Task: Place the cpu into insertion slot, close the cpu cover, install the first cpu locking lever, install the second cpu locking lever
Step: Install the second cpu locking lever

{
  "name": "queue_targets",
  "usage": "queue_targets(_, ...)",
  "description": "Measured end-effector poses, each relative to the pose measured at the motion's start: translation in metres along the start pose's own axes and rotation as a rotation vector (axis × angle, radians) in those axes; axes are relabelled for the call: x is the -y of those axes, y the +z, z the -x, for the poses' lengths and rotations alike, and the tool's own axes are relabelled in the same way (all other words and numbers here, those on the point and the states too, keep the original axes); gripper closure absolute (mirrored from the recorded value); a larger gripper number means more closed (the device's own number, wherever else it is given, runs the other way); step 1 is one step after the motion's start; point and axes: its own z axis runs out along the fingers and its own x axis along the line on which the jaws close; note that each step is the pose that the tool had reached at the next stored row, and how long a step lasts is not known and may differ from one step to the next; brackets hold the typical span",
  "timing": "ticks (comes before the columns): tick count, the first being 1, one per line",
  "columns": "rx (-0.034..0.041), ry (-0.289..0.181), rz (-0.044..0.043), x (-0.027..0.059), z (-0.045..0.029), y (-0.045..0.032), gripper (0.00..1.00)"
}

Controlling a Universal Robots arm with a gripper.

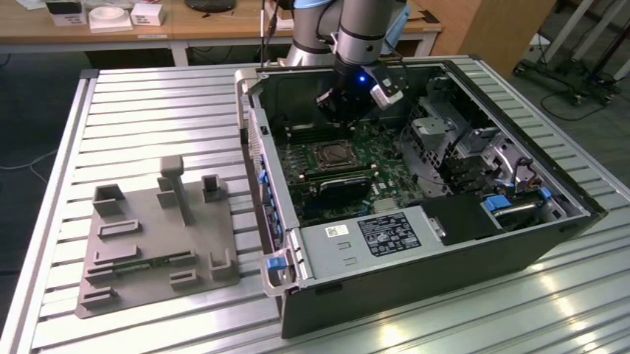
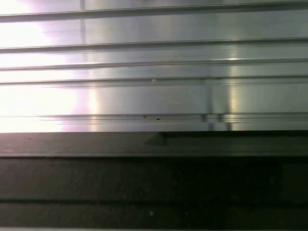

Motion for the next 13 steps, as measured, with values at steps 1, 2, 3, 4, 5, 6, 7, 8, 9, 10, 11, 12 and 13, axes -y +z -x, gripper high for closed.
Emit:
queue_targets(1, 0.0002, 0.000, 0.0003, 0.0007, 0.0000, 0.0001, 0.90)
queue_targets(2, 0.0002, 0.000, 0.0003, 0.0014, 0.0000, 0.0001, 0.90)
queue_targets(3, 0.0002, 0.000, 0.0002, 0.0021, 0.0000, 0.0001, 0.90)
queue_targets(4, 0.0002, 0.000, 0.0002, 0.0029, 0.0000, 0.0001, 0.90)
queue_targets(5, 0.0002, 0.000, 0.0002, 0.0037, 0.0000, 0.0001, 0.90)
queue_targets(6, 0.0002, 0.000, 0.0002, 0.0045, 0.0000, 0.0000, 0.90)
queue_targets(7, 0.0002, 0.000, 0.0000, 0.0052, 0.0001, 0.0000, 0.90)
queue_targets(8, 0.0003, 0.000, 0.0000, 0.0056, 0.0006, 0.0001, 0.90)
queue_targets(9, 0.0001, 0.000, 0.0000, 0.0057, 0.0018, 0.0001, 0.90)
queue_targets(10, -0.0001, 0.000, -0.0001, 0.0058, 0.0031, 0.0002, 0.90)
queue_targets(11, -0.0004, 0.000, -0.0001, 0.0059, 0.0046, 0.0001, 0.90)
queue_targets(12, -0.0006, 0.000, -0.0002, 0.0060, 0.0059, 0.0001, 0.90)
queue_targets(13, -0.0008, 0.000, -0.0006, 0.0061, 0.0065, 0.0001, 0.90)
